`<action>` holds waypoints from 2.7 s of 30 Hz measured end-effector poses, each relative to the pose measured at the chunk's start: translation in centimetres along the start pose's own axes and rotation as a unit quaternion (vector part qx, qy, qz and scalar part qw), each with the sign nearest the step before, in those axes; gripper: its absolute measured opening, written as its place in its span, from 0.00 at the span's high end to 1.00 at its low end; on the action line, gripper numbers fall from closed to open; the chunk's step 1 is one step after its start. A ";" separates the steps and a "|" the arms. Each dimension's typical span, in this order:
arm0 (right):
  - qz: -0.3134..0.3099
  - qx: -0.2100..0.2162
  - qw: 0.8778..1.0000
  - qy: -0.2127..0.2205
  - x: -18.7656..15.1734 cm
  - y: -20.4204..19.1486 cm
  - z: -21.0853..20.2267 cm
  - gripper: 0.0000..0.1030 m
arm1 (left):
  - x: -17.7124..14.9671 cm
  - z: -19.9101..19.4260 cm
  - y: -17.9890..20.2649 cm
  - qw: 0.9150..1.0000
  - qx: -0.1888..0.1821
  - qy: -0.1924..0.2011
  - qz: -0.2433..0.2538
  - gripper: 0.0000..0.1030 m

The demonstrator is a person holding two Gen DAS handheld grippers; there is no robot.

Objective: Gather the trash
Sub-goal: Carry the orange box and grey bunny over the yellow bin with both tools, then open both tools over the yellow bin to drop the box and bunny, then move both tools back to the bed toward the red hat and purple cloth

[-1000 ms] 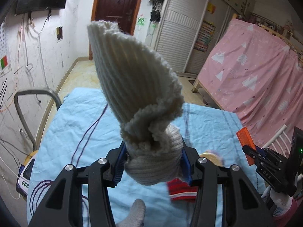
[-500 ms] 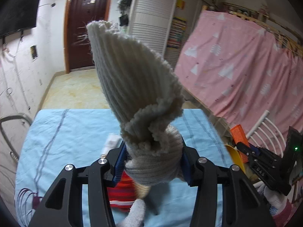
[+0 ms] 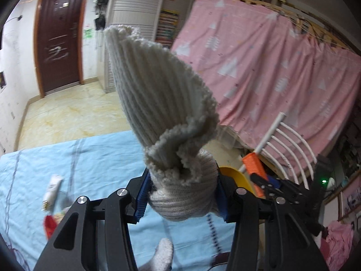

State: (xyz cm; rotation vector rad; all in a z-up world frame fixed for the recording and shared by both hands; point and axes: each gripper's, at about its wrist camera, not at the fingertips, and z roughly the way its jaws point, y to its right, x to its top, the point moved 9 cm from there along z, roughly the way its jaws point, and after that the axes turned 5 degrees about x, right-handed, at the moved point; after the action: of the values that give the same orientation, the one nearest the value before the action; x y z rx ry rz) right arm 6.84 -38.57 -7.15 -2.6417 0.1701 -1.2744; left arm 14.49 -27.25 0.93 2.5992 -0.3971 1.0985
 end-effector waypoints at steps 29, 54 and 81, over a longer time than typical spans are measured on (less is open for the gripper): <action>0.090 -0.016 0.995 0.027 -0.5 7.9 -0.8 0.58 | -1.7 9.1 14.0 0.993 -0.060 -0.062 0.075 0.52; -0.021 0.060 0.998 -0.008 -0.1 -6.7 1.8 0.44 | -0.3 0.4 -0.1 1.000 -0.003 0.000 0.000 0.30; -0.136 0.110 0.983 -0.058 -0.8 -21.4 6.0 0.36 | -7.7 -5.1 -18.7 0.994 0.088 -0.016 -0.068 0.24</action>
State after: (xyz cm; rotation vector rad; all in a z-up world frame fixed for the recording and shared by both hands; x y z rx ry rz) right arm 11.35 -16.79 -6.39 -2.5978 -0.3422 -1.1316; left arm 12.78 -7.16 -4.21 2.7530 -0.1310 1.0903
